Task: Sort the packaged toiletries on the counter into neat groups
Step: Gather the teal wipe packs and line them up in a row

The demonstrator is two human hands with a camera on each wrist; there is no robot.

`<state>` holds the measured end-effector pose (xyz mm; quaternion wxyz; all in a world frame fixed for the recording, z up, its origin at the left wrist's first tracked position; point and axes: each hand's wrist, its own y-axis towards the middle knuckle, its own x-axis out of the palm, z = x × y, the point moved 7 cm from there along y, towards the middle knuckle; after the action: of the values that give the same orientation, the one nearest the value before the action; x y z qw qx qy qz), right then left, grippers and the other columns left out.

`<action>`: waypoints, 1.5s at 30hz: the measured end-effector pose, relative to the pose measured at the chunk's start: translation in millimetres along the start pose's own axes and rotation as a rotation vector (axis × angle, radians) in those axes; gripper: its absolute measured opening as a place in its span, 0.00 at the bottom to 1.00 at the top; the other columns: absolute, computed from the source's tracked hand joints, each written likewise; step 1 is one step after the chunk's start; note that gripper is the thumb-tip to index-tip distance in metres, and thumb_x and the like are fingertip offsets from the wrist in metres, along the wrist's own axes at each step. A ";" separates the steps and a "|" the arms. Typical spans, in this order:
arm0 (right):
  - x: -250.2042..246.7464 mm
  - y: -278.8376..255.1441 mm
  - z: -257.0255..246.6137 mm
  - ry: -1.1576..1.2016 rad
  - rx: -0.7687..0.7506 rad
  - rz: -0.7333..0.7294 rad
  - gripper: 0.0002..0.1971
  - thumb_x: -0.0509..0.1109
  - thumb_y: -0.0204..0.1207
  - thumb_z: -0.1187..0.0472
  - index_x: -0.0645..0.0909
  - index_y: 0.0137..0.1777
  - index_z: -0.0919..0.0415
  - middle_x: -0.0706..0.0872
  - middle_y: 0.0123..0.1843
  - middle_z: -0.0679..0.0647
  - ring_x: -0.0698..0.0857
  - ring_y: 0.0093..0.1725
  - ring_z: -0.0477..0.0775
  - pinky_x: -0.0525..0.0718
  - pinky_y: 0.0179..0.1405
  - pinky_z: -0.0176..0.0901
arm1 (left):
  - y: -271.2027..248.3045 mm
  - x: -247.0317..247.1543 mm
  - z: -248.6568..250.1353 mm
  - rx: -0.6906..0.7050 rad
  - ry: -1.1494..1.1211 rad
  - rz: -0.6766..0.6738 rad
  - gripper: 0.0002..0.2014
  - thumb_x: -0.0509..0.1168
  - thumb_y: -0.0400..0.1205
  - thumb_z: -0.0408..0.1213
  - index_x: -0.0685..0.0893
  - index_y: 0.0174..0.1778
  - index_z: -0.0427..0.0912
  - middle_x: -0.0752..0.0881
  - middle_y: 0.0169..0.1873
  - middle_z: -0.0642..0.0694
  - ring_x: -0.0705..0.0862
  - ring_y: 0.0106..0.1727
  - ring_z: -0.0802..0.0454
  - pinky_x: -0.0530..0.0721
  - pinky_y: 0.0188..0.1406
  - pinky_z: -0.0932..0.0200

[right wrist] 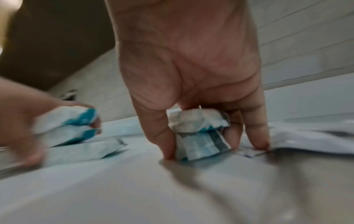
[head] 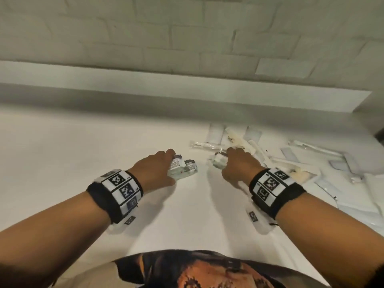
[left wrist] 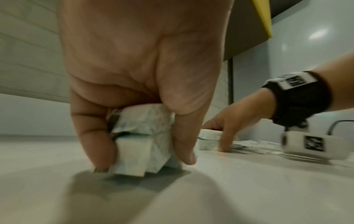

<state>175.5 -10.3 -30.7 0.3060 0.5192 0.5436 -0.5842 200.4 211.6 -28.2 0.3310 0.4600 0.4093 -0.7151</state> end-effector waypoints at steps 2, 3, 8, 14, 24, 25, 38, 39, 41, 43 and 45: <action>-7.6 4.8 17.8 -0.034 0.097 -0.027 0.38 0.73 0.64 0.55 0.64 0.76 0.57 0.74 0.70 0.60 0.76 0.67 0.64 0.81 0.61 0.56 | 5.9 5.0 20.5 0.093 -0.023 -0.014 0.36 0.73 0.71 0.49 0.65 0.72 0.52 0.78 0.60 0.47 0.80 0.54 0.48 0.74 0.44 0.57; -11.9 5.6 23.7 -0.066 0.123 -0.026 0.44 0.77 0.62 0.51 0.62 0.78 0.56 0.72 0.73 0.61 0.74 0.69 0.65 0.79 0.64 0.58 | 9.5 8.0 31.4 0.128 -0.049 -0.030 0.35 0.74 0.70 0.50 0.66 0.71 0.53 0.78 0.58 0.48 0.79 0.52 0.49 0.74 0.43 0.58; -34.9 -1.4 1.4 0.088 -0.095 0.087 0.44 0.80 0.65 0.54 0.62 0.80 0.48 0.70 0.73 0.55 0.69 0.73 0.59 0.74 0.66 0.50 | 27.3 2.9 48.0 0.121 -0.220 -0.083 0.27 0.74 0.69 0.58 0.78 0.63 0.55 0.81 0.52 0.52 0.81 0.44 0.55 0.76 0.37 0.61; 6.8 -22.3 -50.2 -0.089 -0.387 -0.163 0.50 0.80 0.60 0.42 0.58 0.81 0.42 0.70 0.76 0.47 0.69 0.74 0.55 0.62 0.77 0.57 | 58.0 -20.2 -7.4 -0.052 -0.176 -0.101 0.23 0.61 0.80 0.59 0.81 0.65 0.50 0.79 0.63 0.43 0.81 0.62 0.44 0.78 0.59 0.54; -14.7 -10.9 -38.3 -0.244 -0.306 0.065 0.30 0.72 0.71 0.45 0.71 0.72 0.49 0.77 0.66 0.51 0.78 0.63 0.56 0.75 0.63 0.52 | 58.0 -21.6 -17.9 -0.078 -0.310 -0.154 0.16 0.68 0.81 0.46 0.84 0.63 0.49 0.86 0.58 0.50 0.86 0.55 0.49 0.83 0.61 0.51; -17.2 -18.4 -55.2 -0.193 -0.412 0.113 0.30 0.72 0.72 0.44 0.71 0.73 0.47 0.77 0.67 0.50 0.78 0.63 0.55 0.76 0.63 0.50 | 59.3 -24.4 -17.0 -0.076 -0.297 -0.126 0.14 0.66 0.82 0.43 0.84 0.64 0.48 0.86 0.60 0.49 0.85 0.58 0.48 0.82 0.62 0.53; 19.5 -30.5 -89.6 -0.205 -0.512 -0.004 0.20 0.70 0.67 0.44 0.76 0.58 0.47 0.75 0.51 0.47 0.77 0.54 0.53 0.72 0.43 0.45 | 59.7 -36.6 -3.3 -0.002 -0.005 -0.125 0.16 0.62 0.84 0.38 0.84 0.67 0.47 0.85 0.64 0.49 0.81 0.64 0.50 0.77 0.59 0.58; 15.9 -32.2 -82.6 -0.175 -0.475 -0.023 0.19 0.71 0.66 0.44 0.77 0.56 0.46 0.74 0.49 0.45 0.77 0.52 0.52 0.71 0.38 0.43 | 57.1 -32.5 -2.6 0.010 -0.054 -0.147 0.15 0.63 0.83 0.36 0.85 0.65 0.48 0.86 0.63 0.51 0.82 0.62 0.52 0.78 0.57 0.59; 10.0 -37.5 -64.9 -0.114 -0.403 -0.103 0.21 0.75 0.63 0.42 0.77 0.56 0.44 0.75 0.49 0.43 0.78 0.49 0.49 0.76 0.39 0.43 | 49.4 -24.9 -0.8 0.033 -0.157 -0.185 0.15 0.64 0.82 0.33 0.87 0.61 0.50 0.87 0.60 0.54 0.83 0.60 0.56 0.79 0.56 0.62; 7.0 -45.0 -47.0 -0.102 -0.365 -0.179 0.30 0.79 0.60 0.41 0.76 0.62 0.45 0.77 0.53 0.44 0.77 0.53 0.48 0.79 0.51 0.46 | 42.8 -19.8 1.6 0.056 -0.202 -0.198 0.14 0.65 0.81 0.33 0.88 0.60 0.51 0.88 0.59 0.56 0.83 0.59 0.57 0.80 0.59 0.62; 8.0 -51.0 -35.9 -0.079 -0.366 -0.167 0.36 0.80 0.59 0.40 0.75 0.67 0.46 0.76 0.57 0.45 0.76 0.57 0.48 0.78 0.54 0.44 | 38.9 -18.4 2.3 0.063 -0.155 -0.176 0.14 0.67 0.81 0.35 0.88 0.60 0.51 0.87 0.59 0.56 0.83 0.59 0.56 0.80 0.61 0.59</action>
<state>136.1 36.8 -17.3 0.3671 0.3847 0.6693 -0.5189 239.2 194.0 -21.5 0.2831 0.3757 0.3988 -0.7872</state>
